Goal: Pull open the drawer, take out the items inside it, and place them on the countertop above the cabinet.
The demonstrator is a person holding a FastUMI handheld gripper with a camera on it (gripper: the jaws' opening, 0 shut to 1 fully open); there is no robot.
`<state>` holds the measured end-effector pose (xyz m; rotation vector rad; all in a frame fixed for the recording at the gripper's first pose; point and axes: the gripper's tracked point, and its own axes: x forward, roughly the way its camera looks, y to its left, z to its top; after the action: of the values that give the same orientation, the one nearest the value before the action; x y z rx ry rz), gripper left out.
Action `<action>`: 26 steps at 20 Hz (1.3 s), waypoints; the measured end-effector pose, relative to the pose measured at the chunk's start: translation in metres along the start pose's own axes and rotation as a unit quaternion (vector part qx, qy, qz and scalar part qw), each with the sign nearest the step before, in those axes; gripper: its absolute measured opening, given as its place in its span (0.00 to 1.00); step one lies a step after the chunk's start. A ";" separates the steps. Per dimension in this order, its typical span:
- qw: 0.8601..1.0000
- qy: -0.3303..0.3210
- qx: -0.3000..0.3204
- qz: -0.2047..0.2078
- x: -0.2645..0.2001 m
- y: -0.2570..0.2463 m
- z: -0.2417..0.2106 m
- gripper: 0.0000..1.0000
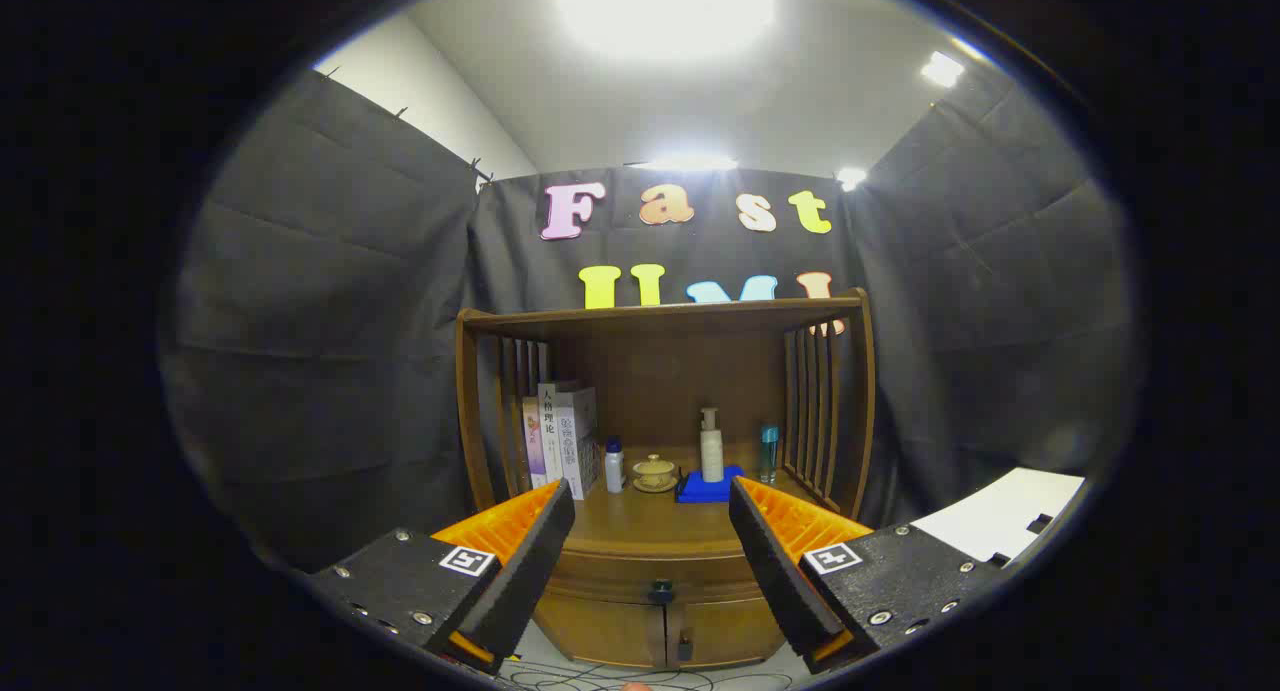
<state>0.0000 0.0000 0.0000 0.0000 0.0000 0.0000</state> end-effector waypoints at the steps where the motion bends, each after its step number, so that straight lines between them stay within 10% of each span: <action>1: 1.000 0.000 0.004 0.004 0.001 0.002 -0.001 0.96; 26: 0.999 0.003 -0.044 0.028 0.056 0.002 -0.060 0.96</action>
<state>0.0559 0.0019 -0.0604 -0.0888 0.0066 0.0550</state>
